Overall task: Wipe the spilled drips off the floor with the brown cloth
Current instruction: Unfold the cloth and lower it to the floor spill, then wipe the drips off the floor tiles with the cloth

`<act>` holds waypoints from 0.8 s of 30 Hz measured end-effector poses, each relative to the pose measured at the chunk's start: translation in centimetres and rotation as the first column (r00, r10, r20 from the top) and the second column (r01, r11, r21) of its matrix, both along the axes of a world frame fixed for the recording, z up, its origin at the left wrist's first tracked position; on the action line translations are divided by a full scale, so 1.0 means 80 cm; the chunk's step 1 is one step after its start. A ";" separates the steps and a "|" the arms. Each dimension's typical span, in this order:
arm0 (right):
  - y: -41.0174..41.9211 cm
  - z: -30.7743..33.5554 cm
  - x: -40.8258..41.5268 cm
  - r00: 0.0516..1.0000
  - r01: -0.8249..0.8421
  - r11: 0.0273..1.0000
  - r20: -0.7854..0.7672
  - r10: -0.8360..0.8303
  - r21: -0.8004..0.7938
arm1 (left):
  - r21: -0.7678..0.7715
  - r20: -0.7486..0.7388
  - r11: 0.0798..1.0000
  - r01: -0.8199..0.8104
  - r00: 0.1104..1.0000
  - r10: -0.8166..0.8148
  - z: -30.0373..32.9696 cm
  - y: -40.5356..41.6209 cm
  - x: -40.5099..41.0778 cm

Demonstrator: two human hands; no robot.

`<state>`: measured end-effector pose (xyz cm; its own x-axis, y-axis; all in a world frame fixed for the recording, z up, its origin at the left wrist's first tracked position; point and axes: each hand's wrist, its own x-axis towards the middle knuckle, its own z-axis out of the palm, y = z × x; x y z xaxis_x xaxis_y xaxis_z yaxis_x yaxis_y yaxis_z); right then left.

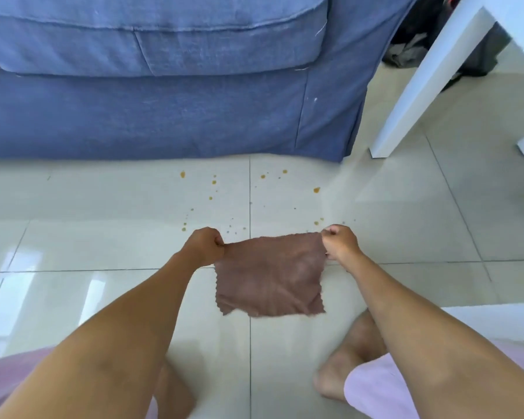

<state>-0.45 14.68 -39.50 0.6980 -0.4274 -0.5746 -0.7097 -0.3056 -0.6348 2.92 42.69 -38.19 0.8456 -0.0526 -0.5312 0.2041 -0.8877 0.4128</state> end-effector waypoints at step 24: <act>0.088 -0.169 -0.066 0.955 -0.293 0.692 -0.161 0.250 -0.660 | 0.205 0.264 0.829 -0.520 0.845 0.465 -0.186 0.063 -0.026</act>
